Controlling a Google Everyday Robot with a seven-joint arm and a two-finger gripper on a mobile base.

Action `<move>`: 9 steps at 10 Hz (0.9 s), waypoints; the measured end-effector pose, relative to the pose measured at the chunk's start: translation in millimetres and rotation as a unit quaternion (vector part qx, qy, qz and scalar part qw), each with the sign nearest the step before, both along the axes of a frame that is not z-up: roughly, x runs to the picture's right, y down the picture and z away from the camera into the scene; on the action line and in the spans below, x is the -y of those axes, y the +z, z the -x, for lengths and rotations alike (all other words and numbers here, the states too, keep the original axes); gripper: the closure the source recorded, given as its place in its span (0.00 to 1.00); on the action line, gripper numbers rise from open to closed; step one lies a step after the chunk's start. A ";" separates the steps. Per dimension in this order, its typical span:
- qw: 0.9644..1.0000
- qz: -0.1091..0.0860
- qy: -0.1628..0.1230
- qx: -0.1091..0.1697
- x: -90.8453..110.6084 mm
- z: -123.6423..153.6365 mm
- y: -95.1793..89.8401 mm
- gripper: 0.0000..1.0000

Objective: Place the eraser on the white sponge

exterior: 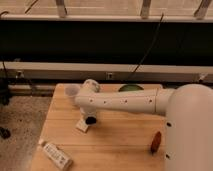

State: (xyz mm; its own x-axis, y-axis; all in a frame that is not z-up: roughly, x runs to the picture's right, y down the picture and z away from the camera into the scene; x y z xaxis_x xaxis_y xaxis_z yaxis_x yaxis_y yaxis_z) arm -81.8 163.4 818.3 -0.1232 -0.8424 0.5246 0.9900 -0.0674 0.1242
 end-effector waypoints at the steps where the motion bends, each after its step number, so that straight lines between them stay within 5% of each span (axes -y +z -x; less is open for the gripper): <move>1: 1.000 -0.001 0.000 0.001 0.6 -0.4 0.3 0.58; 9: 1.000 -0.010 -0.006 0.010 2.5 -0.6 1.2 0.58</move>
